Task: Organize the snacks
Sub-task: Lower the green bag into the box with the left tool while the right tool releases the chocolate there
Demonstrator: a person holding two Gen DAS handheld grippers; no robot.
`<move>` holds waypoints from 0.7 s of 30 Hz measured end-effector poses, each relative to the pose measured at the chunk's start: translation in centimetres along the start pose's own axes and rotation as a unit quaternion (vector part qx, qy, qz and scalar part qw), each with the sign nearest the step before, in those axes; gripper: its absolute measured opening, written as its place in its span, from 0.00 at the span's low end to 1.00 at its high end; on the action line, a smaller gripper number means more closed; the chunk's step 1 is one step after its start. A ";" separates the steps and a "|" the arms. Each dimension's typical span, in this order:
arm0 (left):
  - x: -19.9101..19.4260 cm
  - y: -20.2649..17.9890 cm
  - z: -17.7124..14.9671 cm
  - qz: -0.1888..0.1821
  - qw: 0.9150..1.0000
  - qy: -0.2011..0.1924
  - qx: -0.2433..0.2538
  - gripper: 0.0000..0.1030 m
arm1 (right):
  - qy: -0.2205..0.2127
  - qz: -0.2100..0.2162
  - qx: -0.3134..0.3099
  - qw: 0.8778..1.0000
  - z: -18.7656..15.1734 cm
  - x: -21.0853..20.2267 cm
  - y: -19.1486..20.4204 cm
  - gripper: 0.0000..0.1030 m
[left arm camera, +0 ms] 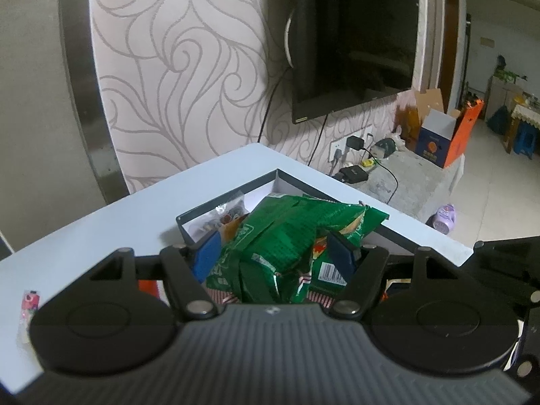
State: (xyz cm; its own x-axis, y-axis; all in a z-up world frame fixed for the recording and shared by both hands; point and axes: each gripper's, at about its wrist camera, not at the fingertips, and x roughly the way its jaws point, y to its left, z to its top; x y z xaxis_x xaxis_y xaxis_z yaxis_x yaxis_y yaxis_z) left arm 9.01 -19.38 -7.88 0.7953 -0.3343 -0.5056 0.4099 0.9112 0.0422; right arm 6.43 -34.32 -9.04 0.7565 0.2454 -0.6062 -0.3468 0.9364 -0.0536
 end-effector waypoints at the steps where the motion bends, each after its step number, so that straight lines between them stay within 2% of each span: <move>1: 0.0 -0.1 0.0 0.003 1.000 0.001 -0.001 0.69 | -0.001 0.002 -0.007 1.000 0.0 0.0 0.0 0.67; 3: -0.1 -0.2 0.0 0.010 1.000 0.001 -0.002 0.69 | 0.002 -0.001 -0.018 1.000 -0.1 0.2 0.0 0.71; 7: -0.4 -0.3 0.0 0.015 1.000 -0.002 -0.005 0.69 | 0.005 0.001 -0.005 1.000 -0.3 0.5 -1.0 0.71; 11: -0.5 -0.5 -0.1 0.009 1.000 0.002 0.004 0.69 | 0.009 -0.003 -0.014 1.000 -0.4 0.6 -1.0 0.71; 16: -1.7 -0.5 -0.2 -0.003 1.000 -0.002 0.011 0.69 | -0.007 -0.012 0.017 1.000 -0.1 -0.1 -1.0 0.71; 21: -3.6 1.3 -1.2 0.027 1.000 -0.008 -0.009 0.69 | -0.018 -0.011 0.020 1.000 0.7 -0.6 0.8 0.72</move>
State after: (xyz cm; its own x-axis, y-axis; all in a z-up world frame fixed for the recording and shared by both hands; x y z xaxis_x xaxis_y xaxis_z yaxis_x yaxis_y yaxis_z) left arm 6.17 -16.72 -7.06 0.8228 -0.2882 -0.4899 0.3584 0.9320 0.0537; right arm 6.09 -33.58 -8.20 0.7830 0.2336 -0.5765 -0.3085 0.9506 -0.0337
